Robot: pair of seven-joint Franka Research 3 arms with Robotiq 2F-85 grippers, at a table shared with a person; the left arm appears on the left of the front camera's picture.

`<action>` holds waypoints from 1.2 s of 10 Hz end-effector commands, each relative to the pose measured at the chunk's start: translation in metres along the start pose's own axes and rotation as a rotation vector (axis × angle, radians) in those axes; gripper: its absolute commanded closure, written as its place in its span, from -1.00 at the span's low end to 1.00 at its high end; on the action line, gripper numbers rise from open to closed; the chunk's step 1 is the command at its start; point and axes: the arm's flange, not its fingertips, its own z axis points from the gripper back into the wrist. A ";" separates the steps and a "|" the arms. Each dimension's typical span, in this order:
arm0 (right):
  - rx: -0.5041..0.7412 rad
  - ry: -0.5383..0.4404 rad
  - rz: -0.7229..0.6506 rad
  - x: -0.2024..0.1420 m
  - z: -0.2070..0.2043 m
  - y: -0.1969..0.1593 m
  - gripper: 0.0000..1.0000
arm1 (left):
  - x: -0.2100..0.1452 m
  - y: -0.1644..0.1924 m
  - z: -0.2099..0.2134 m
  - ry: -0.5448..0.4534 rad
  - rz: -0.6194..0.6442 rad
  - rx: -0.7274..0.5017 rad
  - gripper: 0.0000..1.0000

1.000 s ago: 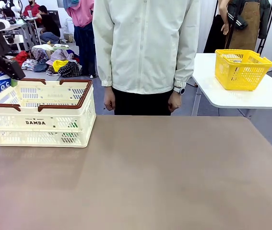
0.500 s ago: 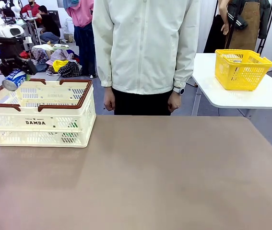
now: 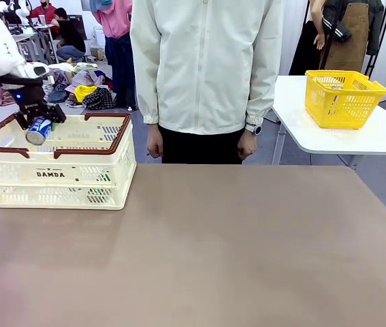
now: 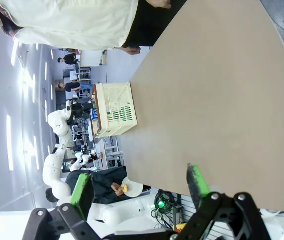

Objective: Place the drinks into the Shopping basket.
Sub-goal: Pick up one drink and place it into the Shopping basket.

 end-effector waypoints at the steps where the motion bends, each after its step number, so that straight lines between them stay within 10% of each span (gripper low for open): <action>1: 0.008 -0.001 0.018 0.000 0.001 0.000 -1.00 | -0.008 0.000 -0.008 0.003 0.027 -0.001 1.00; 12: 0.008 -0.001 0.018 0.000 0.001 0.000 -1.00 | -0.015 -0.009 -0.040 0.097 0.021 0.137 1.00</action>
